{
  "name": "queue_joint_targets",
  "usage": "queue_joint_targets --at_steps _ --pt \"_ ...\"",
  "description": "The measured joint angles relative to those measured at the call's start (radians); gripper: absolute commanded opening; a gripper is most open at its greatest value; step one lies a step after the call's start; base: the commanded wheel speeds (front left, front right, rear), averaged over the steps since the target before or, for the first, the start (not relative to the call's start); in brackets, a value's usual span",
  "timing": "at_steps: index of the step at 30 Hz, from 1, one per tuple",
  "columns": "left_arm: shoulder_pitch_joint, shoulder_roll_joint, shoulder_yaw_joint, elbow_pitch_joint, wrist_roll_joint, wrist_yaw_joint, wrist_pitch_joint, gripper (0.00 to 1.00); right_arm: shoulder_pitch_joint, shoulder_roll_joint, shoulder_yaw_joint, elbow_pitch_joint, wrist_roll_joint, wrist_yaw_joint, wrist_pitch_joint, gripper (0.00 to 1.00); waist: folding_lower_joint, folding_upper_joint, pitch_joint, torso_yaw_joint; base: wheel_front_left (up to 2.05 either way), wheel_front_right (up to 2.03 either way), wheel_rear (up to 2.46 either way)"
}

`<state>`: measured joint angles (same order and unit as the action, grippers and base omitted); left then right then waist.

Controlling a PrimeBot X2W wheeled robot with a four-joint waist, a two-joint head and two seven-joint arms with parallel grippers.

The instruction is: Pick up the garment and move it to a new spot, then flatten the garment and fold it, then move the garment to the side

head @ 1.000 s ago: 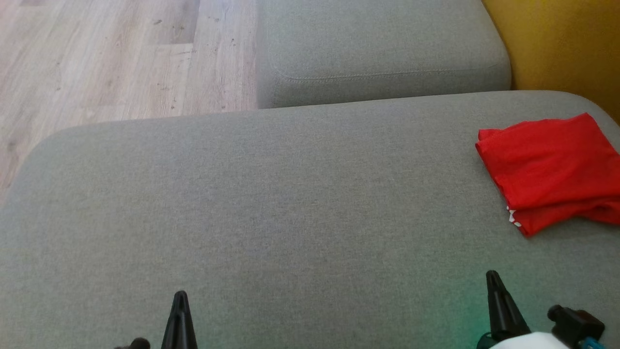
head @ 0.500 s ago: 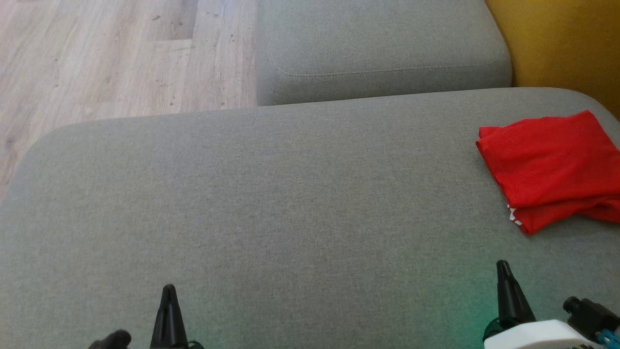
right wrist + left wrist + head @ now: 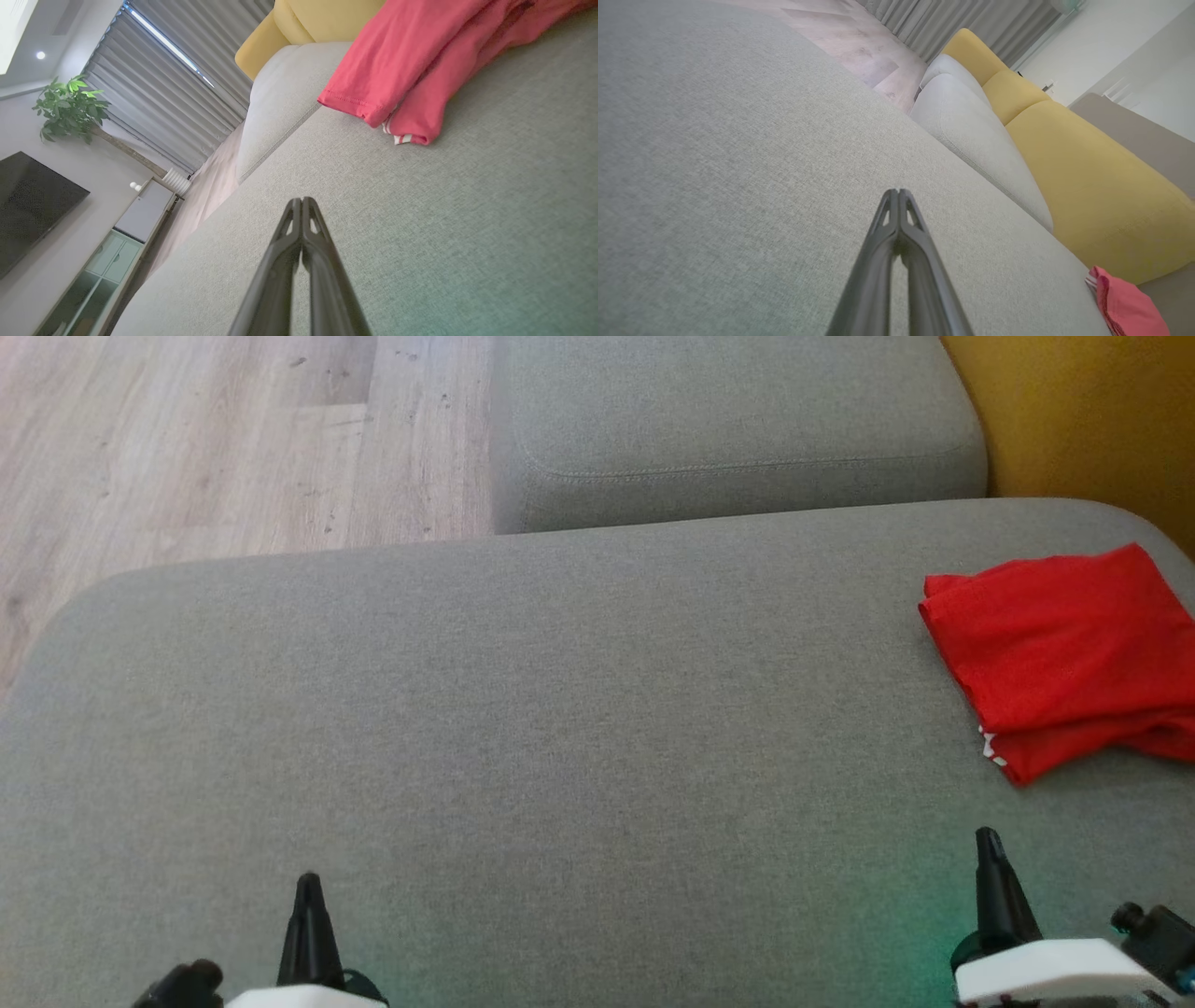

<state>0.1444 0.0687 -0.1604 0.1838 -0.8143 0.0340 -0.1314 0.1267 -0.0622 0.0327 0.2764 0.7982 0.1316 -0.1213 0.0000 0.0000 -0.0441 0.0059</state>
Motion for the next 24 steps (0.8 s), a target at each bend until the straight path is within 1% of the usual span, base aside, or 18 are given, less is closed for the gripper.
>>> queue_joint_targets --at_steps 4,19,20,24 --pt "-0.01 0.0 0.003 0.003 -0.034 -0.001 0.007 0.0 -0.01 0.0 -0.005 0.0 0.035 0.0 0.008 0.0 0.0 0.0 0.002 0.0 0.0 0.0 0.0" --pt "-0.051 0.001 0.042 0.021 -0.217 -0.036 0.053 0.0 -0.042 0.0 -0.032 0.0 0.218 0.0 0.051 0.0 0.0 0.0 0.012 -0.002 0.0 0.0 0.0" --pt "-0.053 0.001 0.046 0.024 -0.229 -0.044 0.053 0.0 -0.047 0.0 -0.034 0.0 0.23 0.0 0.053 0.0 0.0 0.0 0.013 -0.002 0.0 0.0 0.0" --pt "-0.059 0.001 0.063 0.027 -0.273 -0.047 0.067 0.0 -0.066 0.0 -0.04 0.0 0.275 0.0 0.062 0.0 0.0 0.0 0.016 -0.002 0.0 0.0 0.0"
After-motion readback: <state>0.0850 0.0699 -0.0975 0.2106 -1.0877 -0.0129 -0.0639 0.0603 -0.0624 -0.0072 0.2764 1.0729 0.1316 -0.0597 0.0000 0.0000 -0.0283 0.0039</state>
